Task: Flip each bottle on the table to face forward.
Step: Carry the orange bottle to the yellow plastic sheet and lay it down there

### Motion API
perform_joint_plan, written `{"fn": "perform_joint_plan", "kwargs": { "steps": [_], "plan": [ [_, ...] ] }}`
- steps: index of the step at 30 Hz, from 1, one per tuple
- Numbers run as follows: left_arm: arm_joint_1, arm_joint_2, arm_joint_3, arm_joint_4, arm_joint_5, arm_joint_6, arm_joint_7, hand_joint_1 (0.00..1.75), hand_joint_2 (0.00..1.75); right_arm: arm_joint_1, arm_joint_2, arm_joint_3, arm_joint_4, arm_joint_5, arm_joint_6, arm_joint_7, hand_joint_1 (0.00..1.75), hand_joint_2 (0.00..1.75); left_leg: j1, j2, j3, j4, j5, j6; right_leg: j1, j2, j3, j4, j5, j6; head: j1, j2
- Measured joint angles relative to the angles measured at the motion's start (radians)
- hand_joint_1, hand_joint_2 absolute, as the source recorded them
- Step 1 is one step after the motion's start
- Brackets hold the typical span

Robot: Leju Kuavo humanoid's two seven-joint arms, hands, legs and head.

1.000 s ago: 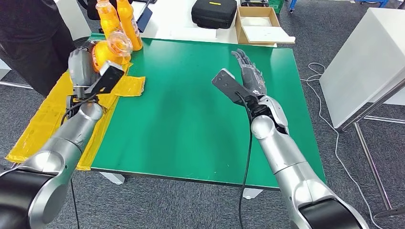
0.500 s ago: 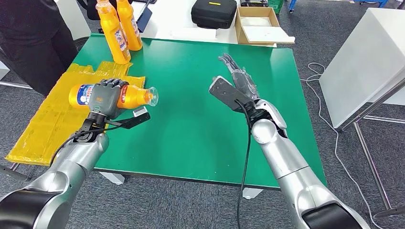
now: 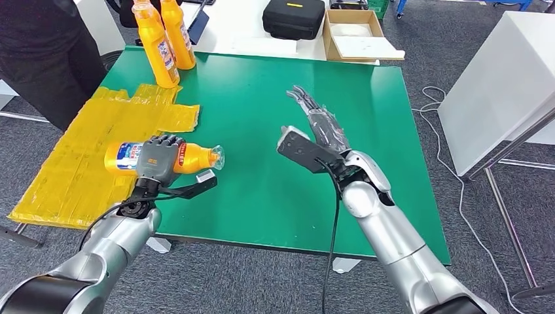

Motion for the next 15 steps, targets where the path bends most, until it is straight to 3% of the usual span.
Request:
{"fn": "perform_joint_plan", "kwargs": {
  "steps": [3, 8, 12, 15],
  "plan": [
    [-0.003, 0.000, -0.025, 0.020, 0.000, 0.000, 0.024, 0.00, 1.75, 0.038, -0.034, 0.012, -0.069, 0.003, 0.002, 0.006, 0.00, 0.00, 0.000, 0.000, 0.000, 0.000, 0.000, 0.000, 0.000, 0.000, 0.000, 0.000, 0.000, 0.000, 0.000, 0.000],
    [-0.014, 0.000, -0.074, 0.065, 0.000, -0.022, 0.060, 0.00, 1.75, 0.088, -0.086, 0.030, -0.158, 0.002, 0.006, 0.010, 0.00, 0.00, 0.000, 0.000, 0.000, 0.000, 0.000, 0.000, 0.000, 0.000, 0.000, 0.000, 0.000, 0.000, 0.000, 0.000],
    [-0.023, -0.002, -0.115, 0.095, 0.000, -0.039, 0.072, 0.00, 0.00, 0.108, -0.113, 0.042, -0.200, 0.002, 0.012, 0.016, 0.00, 0.00, 0.000, 0.001, 0.000, 0.000, 0.000, 0.000, 0.000, 0.000, 0.000, 0.000, 0.000, 0.000, 0.000, 0.000],
    [-0.024, -0.004, -0.134, 0.107, 0.000, -0.064, 0.083, 0.00, 0.00, 0.120, -0.125, 0.051, -0.223, 0.002, 0.018, 0.024, 0.00, 0.00, 0.000, 0.001, 0.000, 0.000, 0.000, 0.000, 0.000, 0.000, 0.000, 0.000, 0.000, 0.000, 0.000, 0.000]
  ]
}}
